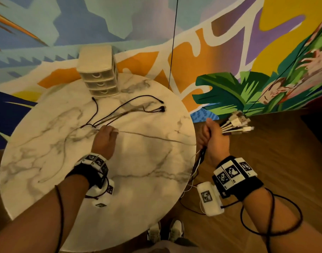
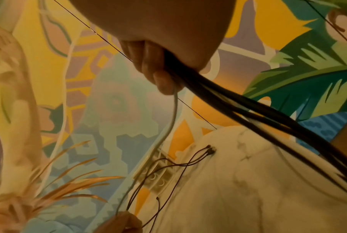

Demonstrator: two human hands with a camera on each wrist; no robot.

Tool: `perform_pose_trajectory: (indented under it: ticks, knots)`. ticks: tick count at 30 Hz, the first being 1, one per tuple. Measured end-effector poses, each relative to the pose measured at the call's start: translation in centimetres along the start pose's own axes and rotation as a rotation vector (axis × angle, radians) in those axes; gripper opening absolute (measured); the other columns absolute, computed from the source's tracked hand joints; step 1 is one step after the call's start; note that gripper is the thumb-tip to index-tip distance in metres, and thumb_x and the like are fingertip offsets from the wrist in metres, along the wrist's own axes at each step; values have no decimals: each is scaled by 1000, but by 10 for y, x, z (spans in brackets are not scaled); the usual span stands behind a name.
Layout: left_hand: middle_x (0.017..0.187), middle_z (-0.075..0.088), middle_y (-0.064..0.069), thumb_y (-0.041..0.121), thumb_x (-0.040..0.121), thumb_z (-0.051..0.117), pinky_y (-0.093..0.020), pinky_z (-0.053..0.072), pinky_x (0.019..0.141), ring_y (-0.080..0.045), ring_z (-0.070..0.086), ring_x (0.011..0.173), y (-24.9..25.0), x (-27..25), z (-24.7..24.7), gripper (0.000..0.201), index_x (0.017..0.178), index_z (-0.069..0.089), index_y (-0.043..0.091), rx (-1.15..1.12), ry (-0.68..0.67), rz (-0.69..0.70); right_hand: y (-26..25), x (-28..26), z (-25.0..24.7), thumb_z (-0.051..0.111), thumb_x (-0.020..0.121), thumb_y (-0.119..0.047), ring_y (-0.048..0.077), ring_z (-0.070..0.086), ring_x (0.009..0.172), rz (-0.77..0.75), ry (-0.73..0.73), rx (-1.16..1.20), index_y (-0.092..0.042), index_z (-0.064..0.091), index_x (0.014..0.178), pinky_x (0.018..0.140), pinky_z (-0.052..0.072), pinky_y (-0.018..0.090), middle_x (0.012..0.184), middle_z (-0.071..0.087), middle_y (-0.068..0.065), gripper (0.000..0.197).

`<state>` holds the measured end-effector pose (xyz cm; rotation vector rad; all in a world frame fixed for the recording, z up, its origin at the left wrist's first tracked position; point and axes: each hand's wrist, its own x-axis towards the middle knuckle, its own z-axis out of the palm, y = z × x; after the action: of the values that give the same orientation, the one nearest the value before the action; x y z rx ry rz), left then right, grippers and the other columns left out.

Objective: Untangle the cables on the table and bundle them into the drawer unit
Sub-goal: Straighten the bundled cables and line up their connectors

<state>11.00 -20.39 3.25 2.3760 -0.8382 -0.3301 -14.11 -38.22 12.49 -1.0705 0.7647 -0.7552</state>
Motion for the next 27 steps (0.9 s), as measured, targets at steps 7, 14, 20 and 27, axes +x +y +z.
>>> perform_pose_trajectory:
  ticks: [7,14,20,27]
  knots:
    - [114,63,-12,35,100,33,-37,41,89,-32,57,106,-11,-48,37,37,111,60,13,448,-261,-106,5,-12,-4,51,96,-28,4,33,40,110,161,-360,-19,37,55,48,31,21,38,37,-12,44]
    - [61,62,-4,32,94,38,-34,46,56,-28,61,56,71,-86,25,37,69,60,16,544,-128,282,72,-34,30,43,95,-51,9,48,61,245,-397,-845,-27,68,78,70,41,31,76,65,-6,39]
    - [93,59,-4,25,98,41,-32,42,71,-22,57,85,71,-124,58,20,96,58,14,181,-298,156,89,-23,35,45,97,-35,12,44,52,382,-326,-659,-15,70,99,55,40,23,58,47,3,32]
    - [108,61,-22,21,99,45,-36,40,91,-35,56,103,-9,-97,43,30,103,61,-4,56,-278,-113,75,-5,23,38,101,-28,6,34,35,210,-108,-417,-8,72,82,38,28,15,51,47,6,44]
